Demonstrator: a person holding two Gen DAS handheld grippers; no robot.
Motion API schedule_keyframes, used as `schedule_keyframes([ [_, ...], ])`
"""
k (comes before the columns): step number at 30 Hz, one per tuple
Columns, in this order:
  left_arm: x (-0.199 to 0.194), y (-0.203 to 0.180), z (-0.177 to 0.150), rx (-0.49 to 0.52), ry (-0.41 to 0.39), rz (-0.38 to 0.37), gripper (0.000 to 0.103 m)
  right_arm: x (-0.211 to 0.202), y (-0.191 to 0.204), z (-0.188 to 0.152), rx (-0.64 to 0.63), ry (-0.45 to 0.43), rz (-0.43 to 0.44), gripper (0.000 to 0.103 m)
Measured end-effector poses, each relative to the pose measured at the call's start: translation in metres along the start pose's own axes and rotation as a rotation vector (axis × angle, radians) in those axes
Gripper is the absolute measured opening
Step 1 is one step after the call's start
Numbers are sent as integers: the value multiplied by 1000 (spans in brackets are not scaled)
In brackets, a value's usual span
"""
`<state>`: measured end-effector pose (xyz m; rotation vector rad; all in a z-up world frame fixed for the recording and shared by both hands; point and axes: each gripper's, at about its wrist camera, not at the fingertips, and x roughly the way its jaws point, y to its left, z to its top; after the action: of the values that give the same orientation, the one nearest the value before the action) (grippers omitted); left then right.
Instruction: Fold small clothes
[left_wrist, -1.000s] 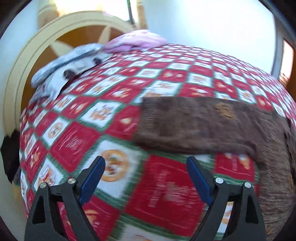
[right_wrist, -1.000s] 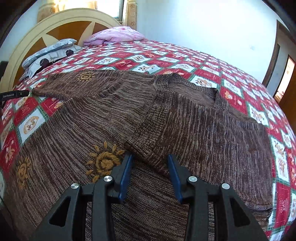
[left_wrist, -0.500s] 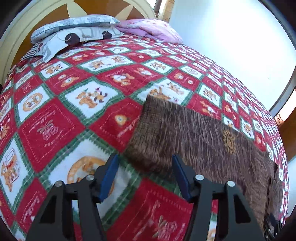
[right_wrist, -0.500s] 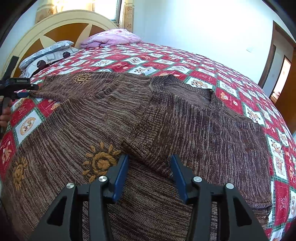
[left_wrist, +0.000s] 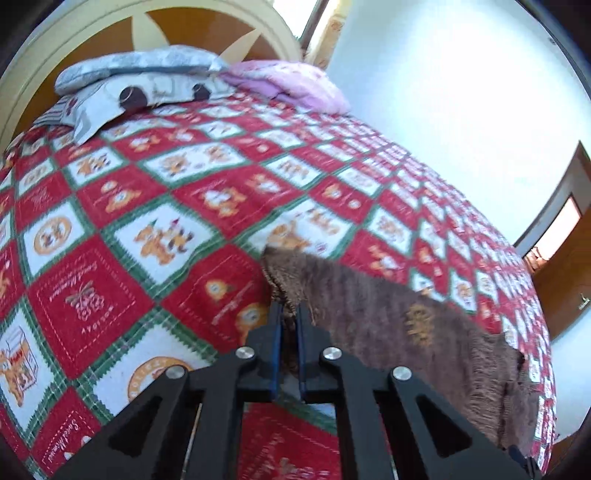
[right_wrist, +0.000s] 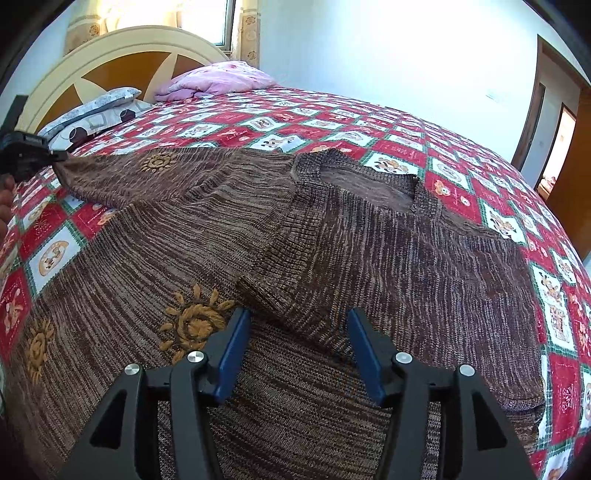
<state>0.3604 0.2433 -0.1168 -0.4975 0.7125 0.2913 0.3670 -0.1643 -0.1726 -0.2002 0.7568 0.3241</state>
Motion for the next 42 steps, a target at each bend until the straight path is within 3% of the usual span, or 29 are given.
schedule_keyframes([
  [10,-27,-58,12,54,-24,-103,7,-18,-31,2,164,-11,133,58],
  [20,-61,-147,10,186,-54,-235,7,-82,-72,-17,233,-51,88,60],
  [27,-72,-214,-10,227,-33,-337,7,-99,-94,-47,264,-13,72,60],
  [32,-62,-268,-56,280,11,-386,7,-95,-97,-67,275,21,77,61],
  [38,-32,-324,-143,437,87,-354,8,-86,-104,-82,331,17,98,61],
  [42,-28,-344,-189,597,122,-308,19,-84,-110,-88,328,4,88,61],
])
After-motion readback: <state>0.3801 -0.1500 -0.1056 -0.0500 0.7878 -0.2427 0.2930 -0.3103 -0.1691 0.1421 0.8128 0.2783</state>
